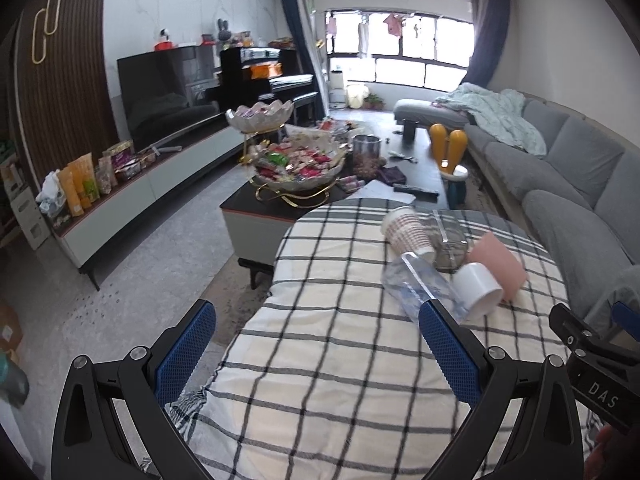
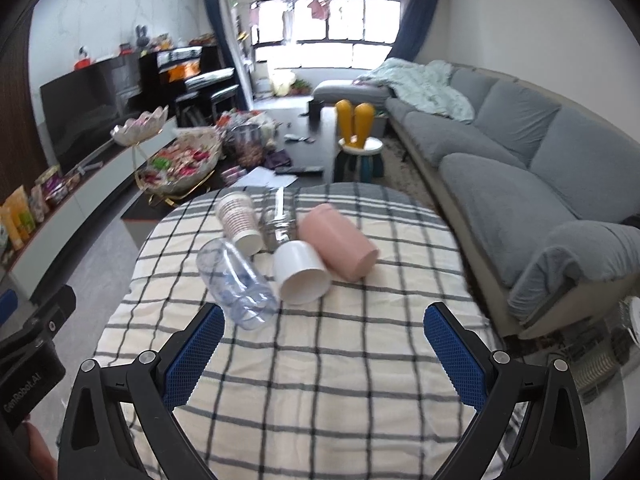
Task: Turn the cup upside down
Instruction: 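Reach the right gripper to the clear plastic cup and close on it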
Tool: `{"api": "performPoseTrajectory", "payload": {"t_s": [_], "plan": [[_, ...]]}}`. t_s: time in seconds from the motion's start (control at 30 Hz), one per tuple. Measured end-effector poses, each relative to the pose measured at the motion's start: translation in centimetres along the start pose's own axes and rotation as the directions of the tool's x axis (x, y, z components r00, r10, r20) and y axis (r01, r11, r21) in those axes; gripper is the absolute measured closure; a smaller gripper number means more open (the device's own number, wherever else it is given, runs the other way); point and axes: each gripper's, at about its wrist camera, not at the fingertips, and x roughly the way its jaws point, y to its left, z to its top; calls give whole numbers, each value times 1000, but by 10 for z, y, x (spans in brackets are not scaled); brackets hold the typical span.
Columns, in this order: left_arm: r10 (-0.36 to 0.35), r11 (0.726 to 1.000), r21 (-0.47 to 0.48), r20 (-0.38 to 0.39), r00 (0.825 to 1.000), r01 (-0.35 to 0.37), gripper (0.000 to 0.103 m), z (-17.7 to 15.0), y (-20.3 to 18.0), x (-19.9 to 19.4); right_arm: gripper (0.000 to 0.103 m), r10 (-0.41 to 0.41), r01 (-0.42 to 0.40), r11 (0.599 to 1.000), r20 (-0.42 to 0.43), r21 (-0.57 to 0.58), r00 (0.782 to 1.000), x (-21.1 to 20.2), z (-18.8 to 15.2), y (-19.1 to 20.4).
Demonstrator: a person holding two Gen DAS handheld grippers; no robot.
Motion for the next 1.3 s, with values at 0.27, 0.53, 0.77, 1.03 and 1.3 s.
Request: {"api": "performPoseTrajectory", "payload": {"t_s": [0.27, 0.53, 0.77, 1.03, 1.3], "plan": [[94, 992, -82, -67, 993, -99, 0, 11, 13, 38, 2, 60, -70, 984, -64, -162, 996, 50, 39, 37], [127, 976, -161, -124, 984, -146, 0, 19, 25, 73, 2, 113, -175, 937, -209, -303, 971, 115, 64, 76], [120, 974, -171, -184, 976, -152, 0, 16, 24, 106, 11, 103, -245, 890, -355, -384, 929, 174, 62, 107], [128, 973, -163, -224, 966, -166, 0, 10, 25, 128, 15, 100, -300, 872, -460, -387, 882, 209, 42, 117], [126, 975, -147, -249, 960, -166, 0, 4, 24, 137, 32, 104, -318, 880, -510, -354, 854, 223, 25, 114]]}}
